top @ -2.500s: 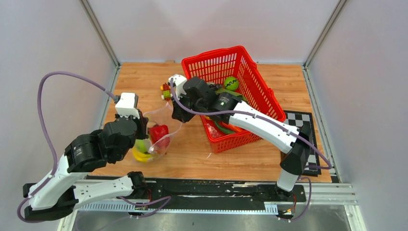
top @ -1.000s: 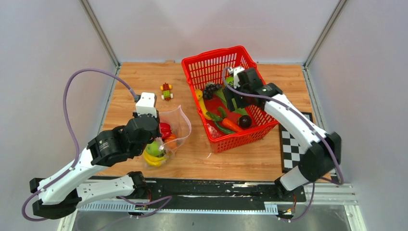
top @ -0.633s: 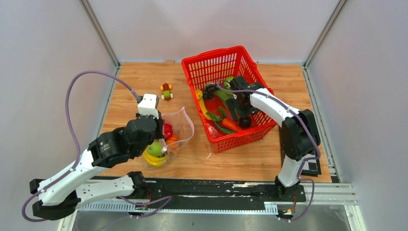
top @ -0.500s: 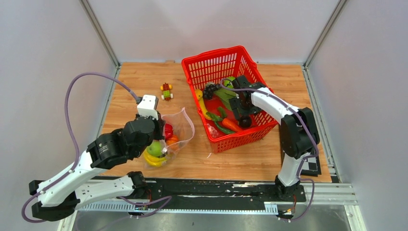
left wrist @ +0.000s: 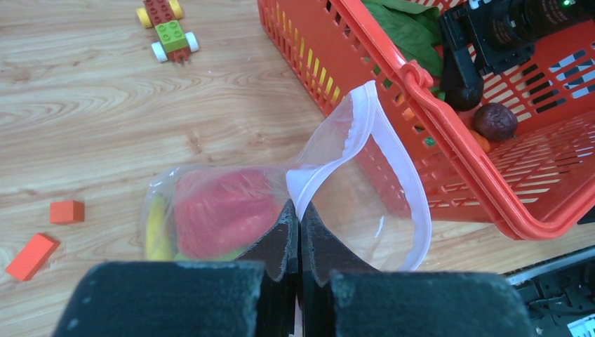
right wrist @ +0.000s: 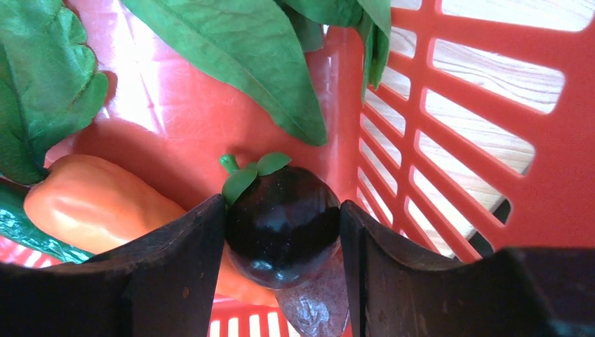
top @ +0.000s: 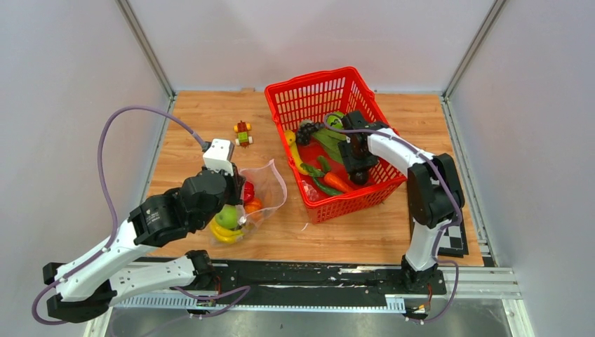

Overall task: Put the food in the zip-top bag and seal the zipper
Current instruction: Pick up the fake fruit from the zipper food storage bag, then place the fake fruit in the zipper food storage bag.

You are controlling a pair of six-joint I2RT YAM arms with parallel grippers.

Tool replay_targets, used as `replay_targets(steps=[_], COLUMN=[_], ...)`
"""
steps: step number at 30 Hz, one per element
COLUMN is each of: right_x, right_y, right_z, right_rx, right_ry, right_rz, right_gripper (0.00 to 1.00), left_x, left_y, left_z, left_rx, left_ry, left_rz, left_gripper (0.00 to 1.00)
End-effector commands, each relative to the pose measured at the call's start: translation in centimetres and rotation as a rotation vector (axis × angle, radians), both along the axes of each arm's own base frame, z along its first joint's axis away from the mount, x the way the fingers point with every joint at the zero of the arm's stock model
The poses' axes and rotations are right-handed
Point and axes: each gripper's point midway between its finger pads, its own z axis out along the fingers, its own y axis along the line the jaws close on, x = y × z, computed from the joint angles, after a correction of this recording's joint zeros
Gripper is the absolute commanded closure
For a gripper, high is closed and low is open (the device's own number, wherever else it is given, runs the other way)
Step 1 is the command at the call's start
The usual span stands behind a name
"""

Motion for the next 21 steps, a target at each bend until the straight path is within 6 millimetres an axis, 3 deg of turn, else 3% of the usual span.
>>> replay_targets(steps=[1, 5, 11, 17, 21], right_x=[0.1, 0.1, -0.6, -3.5, -6.2], right_y=[1.5, 2.2, 3.7, 5.5, 7.8], right_z=[1.0, 4.6, 12.7, 19.3, 23.6], right_rx=[0.090, 0.144, 0.292, 0.498, 0.695], right_ry=[-0.024, -0.112, -0.319, -0.439, -0.496], right_rz=[0.005, 0.028, 0.072, 0.147, 0.231], right_gripper=[0.68, 0.71, 0.72, 0.73, 0.73], left_x=[0.4, 0.4, 0.5, 0.5, 0.4], left_y=[-0.7, -0.7, -1.2, -1.6, -1.9], left_z=[1.4, 1.4, 1.3, 1.3, 1.4], left_rx=[-0.051, -0.051, -0.055, -0.063, -0.075], left_ry=[-0.035, -0.035, -0.031, -0.030, -0.030], left_rz=[-0.004, -0.005, -0.015, -0.028, -0.040], left_gripper=[1.00, 1.00, 1.00, 1.00, 1.00])
